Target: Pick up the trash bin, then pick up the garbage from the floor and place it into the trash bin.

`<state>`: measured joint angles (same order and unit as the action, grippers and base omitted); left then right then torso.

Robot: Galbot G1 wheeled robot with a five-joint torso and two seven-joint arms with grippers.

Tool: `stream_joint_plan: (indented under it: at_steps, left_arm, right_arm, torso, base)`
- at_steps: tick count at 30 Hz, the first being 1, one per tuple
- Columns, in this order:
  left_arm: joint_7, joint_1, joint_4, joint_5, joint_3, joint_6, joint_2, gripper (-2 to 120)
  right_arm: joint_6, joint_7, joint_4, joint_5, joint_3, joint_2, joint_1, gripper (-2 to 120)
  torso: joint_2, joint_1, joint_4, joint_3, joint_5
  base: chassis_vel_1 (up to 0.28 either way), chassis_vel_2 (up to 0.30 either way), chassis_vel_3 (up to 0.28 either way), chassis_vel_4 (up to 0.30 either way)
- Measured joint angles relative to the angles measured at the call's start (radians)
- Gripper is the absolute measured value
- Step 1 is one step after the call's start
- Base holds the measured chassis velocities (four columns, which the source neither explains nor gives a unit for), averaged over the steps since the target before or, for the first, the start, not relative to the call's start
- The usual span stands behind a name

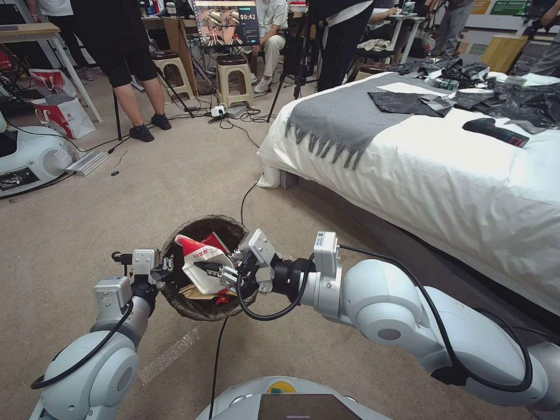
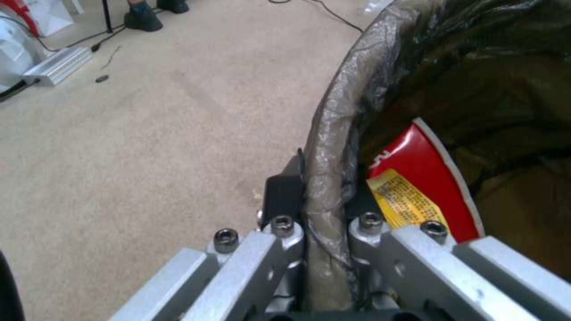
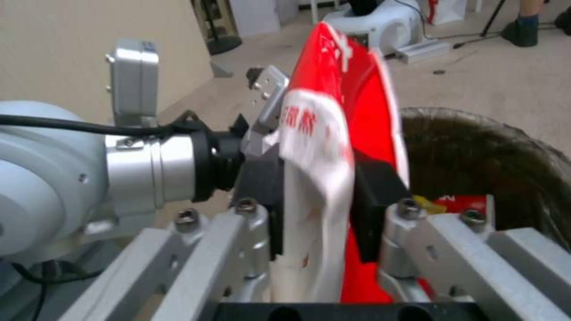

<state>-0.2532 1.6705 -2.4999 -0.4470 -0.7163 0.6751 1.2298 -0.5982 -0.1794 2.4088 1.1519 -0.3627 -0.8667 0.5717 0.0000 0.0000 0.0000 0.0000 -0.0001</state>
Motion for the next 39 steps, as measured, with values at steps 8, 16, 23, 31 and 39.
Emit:
stream_joint_plan:
  at_steps: [8, 16, 23, 31, 39]
  left_arm:
    - [0.000, -0.001, 0.000, -0.002, 0.001, 0.000, -0.001, 3]
    - [0.000, 0.002, 0.000, -0.005, 0.000, 0.001, -0.004, 3]
    - [0.001, 0.003, 0.000, -0.007, -0.001, 0.001, -0.006, 3]
    - [0.001, 0.007, 0.000, -0.009, -0.003, 0.002, -0.006, 3]
    - [0.001, 0.007, 0.000, -0.015, -0.013, 0.002, -0.004, 3]
  right_arm:
    - [-0.003, -0.011, -0.016, -0.016, -0.017, -0.007, 0.009, 51]
    - [0.001, -0.020, -0.038, -0.031, -0.005, -0.014, 0.014, 82]
    - [0.008, -0.021, -0.035, -0.039, 0.042, -0.002, 0.030, 100]
    - [0.071, -0.007, 0.013, -0.091, 0.215, 0.038, 0.088, 100]
    - [0.265, -0.046, -0.067, -0.469, 0.440, 0.042, 0.367, 100]
  torso:
    - [0.000, 0.000, 0.0000, 0.000, 0.0000]
    - [0.000, 0.000, 0.0000, 0.000, 0.0001]
    - [0.000, 0.000, 0.0001, 0.000, 0.0001]
    - [0.000, 0.000, 0.0000, 0.000, 0.0002]
    - [0.000, 0.000, -0.0001, 0.000, 0.0004]
  base:
    - [0.000, 0.000, 0.000, 0.000]
    - [0.000, 0.000, 0.000, 0.000]
    - [0.000, 0.000, 0.000, 0.000]
    - [0.000, 0.000, 0.000, 0.000]
    - [0.000, 0.000, 0.000, 0.000]
